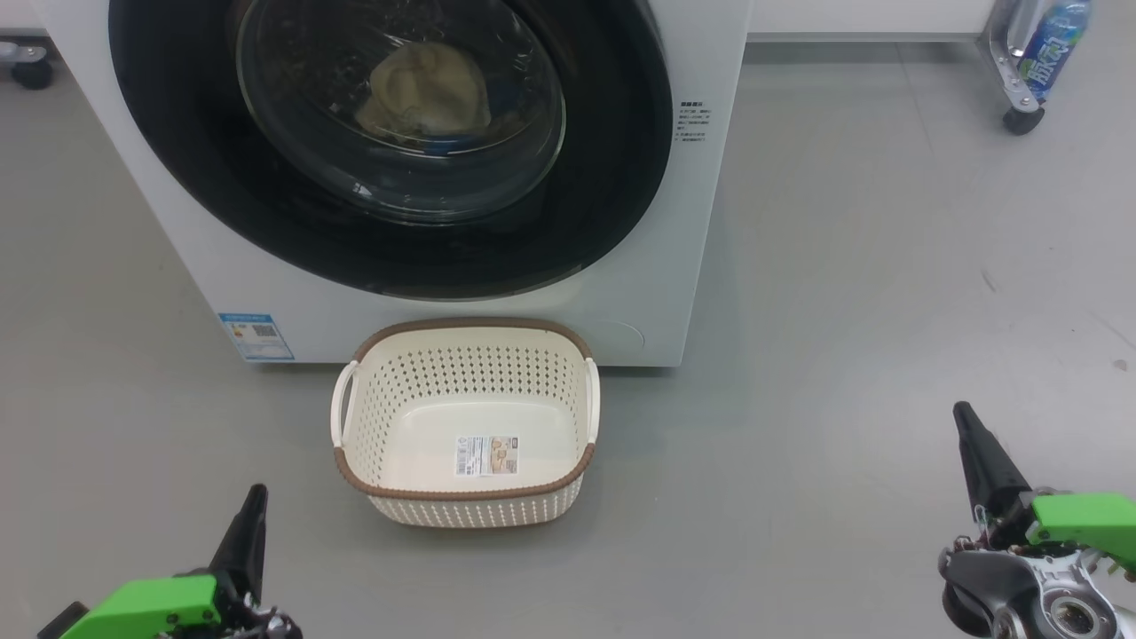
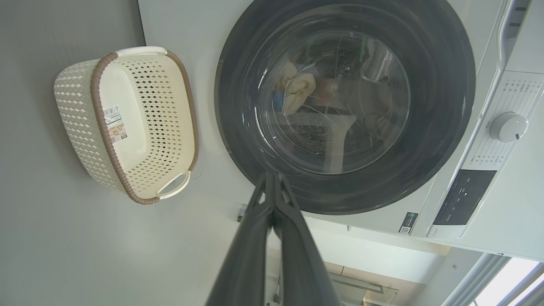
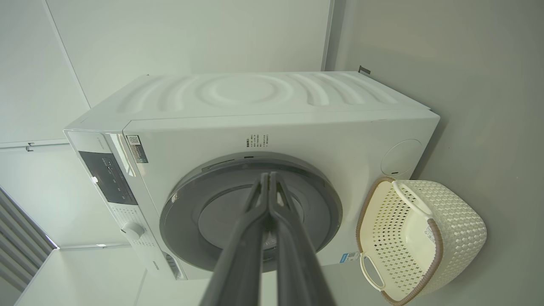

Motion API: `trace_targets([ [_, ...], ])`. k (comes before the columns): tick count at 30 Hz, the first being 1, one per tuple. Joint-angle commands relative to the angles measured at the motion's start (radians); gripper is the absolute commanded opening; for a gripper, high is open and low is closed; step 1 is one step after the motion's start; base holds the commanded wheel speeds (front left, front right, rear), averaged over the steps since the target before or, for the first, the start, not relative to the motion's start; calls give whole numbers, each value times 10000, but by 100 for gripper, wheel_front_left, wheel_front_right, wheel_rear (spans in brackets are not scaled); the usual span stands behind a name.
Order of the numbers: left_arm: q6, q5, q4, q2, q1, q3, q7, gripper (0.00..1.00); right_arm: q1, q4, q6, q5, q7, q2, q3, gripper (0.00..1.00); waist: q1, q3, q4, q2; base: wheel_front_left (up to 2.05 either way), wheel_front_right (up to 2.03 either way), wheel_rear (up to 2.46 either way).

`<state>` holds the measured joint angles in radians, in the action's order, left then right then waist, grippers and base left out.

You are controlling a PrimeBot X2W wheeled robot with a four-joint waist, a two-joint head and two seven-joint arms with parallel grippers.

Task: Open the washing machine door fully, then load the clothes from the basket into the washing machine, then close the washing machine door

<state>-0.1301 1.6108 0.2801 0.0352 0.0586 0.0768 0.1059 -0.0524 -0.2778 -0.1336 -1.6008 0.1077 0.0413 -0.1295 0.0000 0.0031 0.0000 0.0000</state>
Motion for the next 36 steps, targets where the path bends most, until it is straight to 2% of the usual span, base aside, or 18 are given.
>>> trace_targets([
  [1, -6, -12, -352, 167, 492, 357, 63, 0, -556, 330, 29, -69, 63, 90, 148, 0, 0, 0, 0, 0, 0, 0, 0],
  [36, -6, -21, -352, 160, 493, 368, 71, 0, -556, 330, 29, -68, 64, 90, 147, 0, 0, 0, 0, 0, 0, 0, 0],
])
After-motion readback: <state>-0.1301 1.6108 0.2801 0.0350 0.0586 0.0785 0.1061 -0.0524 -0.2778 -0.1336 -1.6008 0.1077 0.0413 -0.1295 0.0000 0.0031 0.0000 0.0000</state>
